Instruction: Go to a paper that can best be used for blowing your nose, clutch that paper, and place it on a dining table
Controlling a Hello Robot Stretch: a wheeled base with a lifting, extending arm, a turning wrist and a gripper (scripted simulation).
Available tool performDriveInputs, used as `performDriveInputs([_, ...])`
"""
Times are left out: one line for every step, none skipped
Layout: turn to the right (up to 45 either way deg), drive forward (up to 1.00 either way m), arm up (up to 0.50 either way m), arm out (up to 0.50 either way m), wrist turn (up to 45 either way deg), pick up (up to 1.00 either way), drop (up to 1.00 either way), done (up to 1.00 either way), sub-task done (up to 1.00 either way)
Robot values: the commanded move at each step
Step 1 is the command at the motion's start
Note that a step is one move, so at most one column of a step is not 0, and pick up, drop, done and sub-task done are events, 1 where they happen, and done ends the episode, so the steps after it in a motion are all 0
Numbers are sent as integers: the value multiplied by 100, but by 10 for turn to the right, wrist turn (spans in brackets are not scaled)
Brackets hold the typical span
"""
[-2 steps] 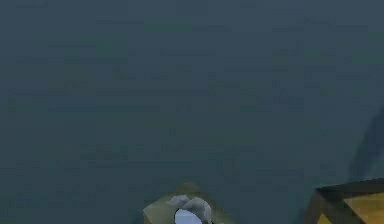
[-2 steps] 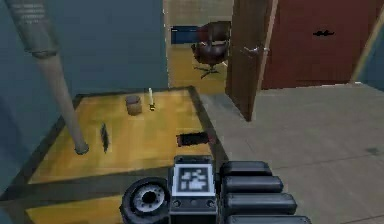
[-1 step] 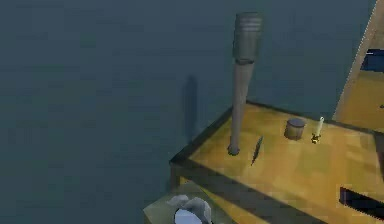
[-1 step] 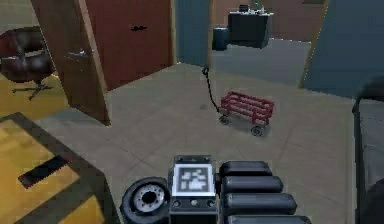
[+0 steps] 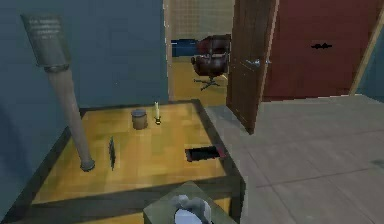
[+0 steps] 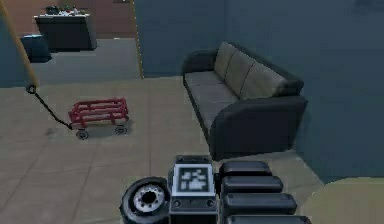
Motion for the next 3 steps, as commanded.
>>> performDriveInputs([270,0,0,0,0,0,0,0,0])
performDriveInputs([-450,0,0,0,0,0,0,0,0])
performDriveInputs([-450,0,0,0,0,0,0,0,0])
